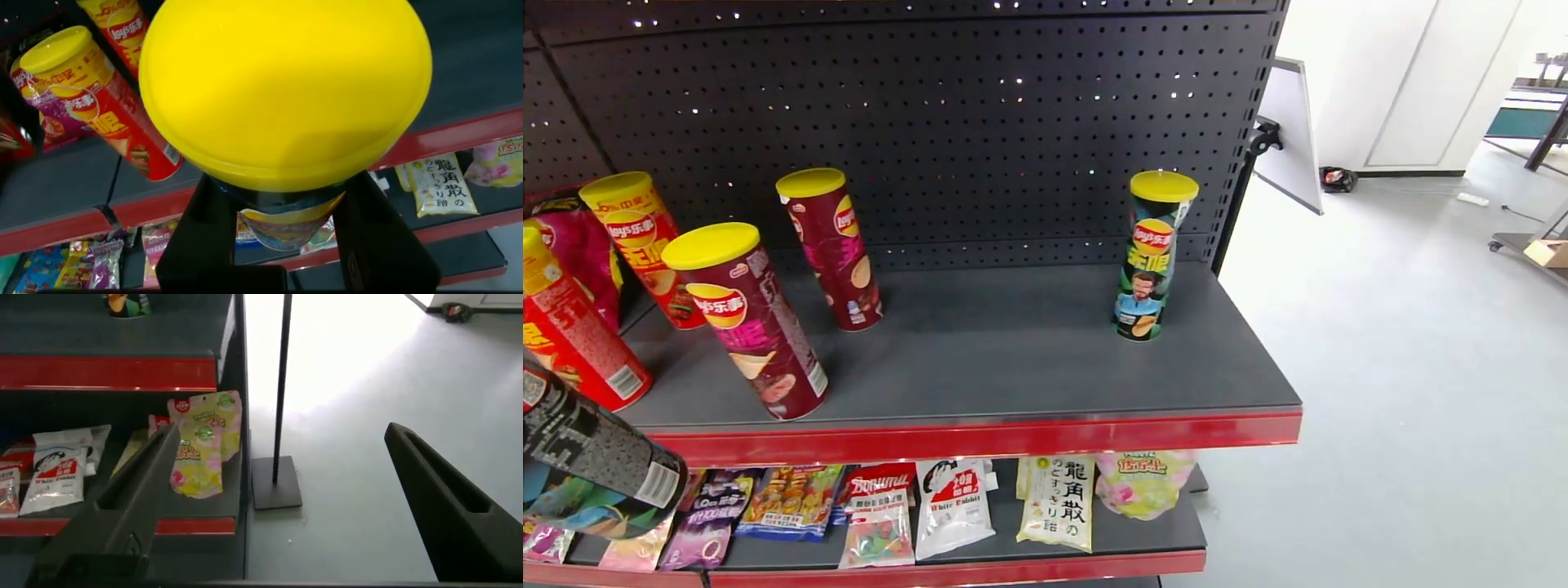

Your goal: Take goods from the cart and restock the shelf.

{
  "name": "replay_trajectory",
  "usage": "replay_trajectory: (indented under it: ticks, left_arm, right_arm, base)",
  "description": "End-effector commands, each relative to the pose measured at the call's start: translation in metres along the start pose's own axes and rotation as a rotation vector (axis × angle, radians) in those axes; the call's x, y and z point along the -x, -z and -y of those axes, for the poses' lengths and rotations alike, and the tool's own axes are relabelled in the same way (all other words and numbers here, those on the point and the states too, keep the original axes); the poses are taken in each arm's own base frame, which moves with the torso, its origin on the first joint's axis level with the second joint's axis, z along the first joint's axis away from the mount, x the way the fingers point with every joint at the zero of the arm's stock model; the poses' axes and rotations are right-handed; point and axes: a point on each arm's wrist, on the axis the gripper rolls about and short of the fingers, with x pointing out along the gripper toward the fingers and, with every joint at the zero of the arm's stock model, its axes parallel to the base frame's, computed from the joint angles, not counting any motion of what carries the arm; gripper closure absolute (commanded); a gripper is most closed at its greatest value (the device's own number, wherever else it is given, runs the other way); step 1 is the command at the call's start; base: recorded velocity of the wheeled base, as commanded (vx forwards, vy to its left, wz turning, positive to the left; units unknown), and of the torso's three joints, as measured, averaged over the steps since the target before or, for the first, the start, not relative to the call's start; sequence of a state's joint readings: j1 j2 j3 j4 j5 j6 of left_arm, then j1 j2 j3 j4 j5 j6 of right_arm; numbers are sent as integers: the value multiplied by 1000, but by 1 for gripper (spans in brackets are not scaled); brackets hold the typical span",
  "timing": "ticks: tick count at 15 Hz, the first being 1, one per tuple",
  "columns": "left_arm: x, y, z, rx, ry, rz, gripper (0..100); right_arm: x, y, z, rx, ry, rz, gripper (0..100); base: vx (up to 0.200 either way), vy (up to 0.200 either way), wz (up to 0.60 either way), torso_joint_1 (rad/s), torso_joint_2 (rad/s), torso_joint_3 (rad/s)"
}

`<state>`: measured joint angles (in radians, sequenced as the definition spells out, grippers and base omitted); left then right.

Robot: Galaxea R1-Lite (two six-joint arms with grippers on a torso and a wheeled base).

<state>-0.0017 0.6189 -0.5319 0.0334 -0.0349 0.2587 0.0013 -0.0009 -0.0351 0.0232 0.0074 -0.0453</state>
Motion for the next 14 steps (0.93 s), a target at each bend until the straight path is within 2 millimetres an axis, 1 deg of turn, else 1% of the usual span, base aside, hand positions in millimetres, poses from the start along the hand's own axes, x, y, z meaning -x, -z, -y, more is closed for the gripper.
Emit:
replay_trajectory:
  ticks: [1, 4, 6, 7, 8, 9, 10, 11, 12, 13, 14]
  left_arm:
    - [2, 0, 0, -7, 0, 6, 100]
    - [9, 0, 1, -26, 15, 38, 100]
    - [16, 6, 3, -44, 22, 28, 100]
    - [21, 7, 4, -38, 60, 43, 100]
    - [24, 8, 5, -21, 75, 45, 100]
    - [25, 5, 5, 28, 110, 53, 100]
    - [24, 1, 5, 85, 162, 56, 100]
    - [18, -4, 4, 139, 183, 39, 100]
    - [15, -9, 2, 184, 186, 31, 100]
    - [6, -16, 1, 233, 194, 7, 100]
    - [-2, -17, 2, 249, 226, -13, 100]
  right_arm:
    - [0, 0, 0, 1, -1, 0, 0]
    - [0, 0, 0, 10, -1, 0, 0]
    - [1, -2, 0, 18, -3, 4, 0]
    - [0, -16, 1, 10, -25, 5, 0]
    - [-7, -42, 2, -26, -41, -24, 0]
    - [-19, -74, 3, -97, -52, -57, 0]
    - [-31, -91, 3, -96, -71, -88, 0]
    - [-42, -102, 2, -81, -148, -121, 0]
    - [-53, -110, 1, -67, -190, -150, 0]
    - [-69, -116, 0, -61, -207, -193, 0]
    - [-86, -119, -3, -61, -247, -208, 0]
  base:
    - [0, -200, 0, -2, -2, -2]
    - [0, 0, 0, 0, 0, 0]
    - [0, 0, 0, 0, 0, 0]
    - [0, 0, 0, 0, 0, 0]
    - [0, 0, 0, 0, 0, 0]
    - [0, 0, 0, 0, 0, 0]
    - [0, 0, 0, 0, 0, 0]
    - [0, 0, 0, 0, 0, 0]
    - [0, 0, 0, 0, 0, 0]
    - [0, 0, 0, 0, 0, 0]
    - [0, 0, 0, 0, 0, 0]
